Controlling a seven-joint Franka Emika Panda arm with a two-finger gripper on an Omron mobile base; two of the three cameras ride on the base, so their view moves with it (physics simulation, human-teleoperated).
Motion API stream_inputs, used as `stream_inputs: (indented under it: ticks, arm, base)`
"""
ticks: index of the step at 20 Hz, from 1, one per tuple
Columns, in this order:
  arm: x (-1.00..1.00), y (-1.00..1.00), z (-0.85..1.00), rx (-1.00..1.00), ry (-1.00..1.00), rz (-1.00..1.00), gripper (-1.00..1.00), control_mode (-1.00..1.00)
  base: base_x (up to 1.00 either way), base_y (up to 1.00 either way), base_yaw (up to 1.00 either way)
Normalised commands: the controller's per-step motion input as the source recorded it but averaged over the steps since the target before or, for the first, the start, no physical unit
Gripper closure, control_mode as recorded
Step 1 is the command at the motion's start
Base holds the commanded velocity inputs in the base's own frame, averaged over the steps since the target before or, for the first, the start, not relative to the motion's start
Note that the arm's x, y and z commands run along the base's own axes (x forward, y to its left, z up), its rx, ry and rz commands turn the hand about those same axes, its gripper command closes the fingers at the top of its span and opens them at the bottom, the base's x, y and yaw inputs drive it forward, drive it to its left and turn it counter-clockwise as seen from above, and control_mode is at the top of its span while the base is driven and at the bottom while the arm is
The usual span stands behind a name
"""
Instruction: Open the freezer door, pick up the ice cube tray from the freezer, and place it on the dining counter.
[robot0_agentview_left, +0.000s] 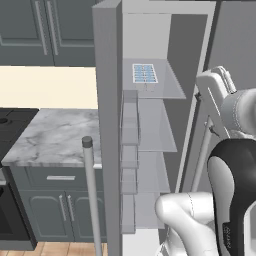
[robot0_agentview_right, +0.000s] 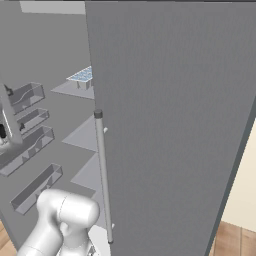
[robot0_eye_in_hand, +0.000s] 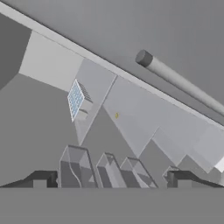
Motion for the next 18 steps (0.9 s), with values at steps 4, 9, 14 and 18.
stream_inputs:
  ticks: [4,9,14,18]
  arm:
    - [0.39,0.0,0.17,0.21,0.0,-0.1,-1.0,-1.0]
    - [0.44,0.0,0.19,0.16,0.03,-0.03,-1.0,-1.0]
    - [0.4,-0.02,0.01,0.02,0.01,0.0,-1.0,-1.0]
    - [0.33,-0.06,0.0,0.0,0.0,-0.01,-1.0,-1.0]
  base:
    - [0.0,0.0,0.0]
    - [0.0,0.0,0.0]
    - [0.0,0.0,0.0]
    - [0.0,0.0,0.0]
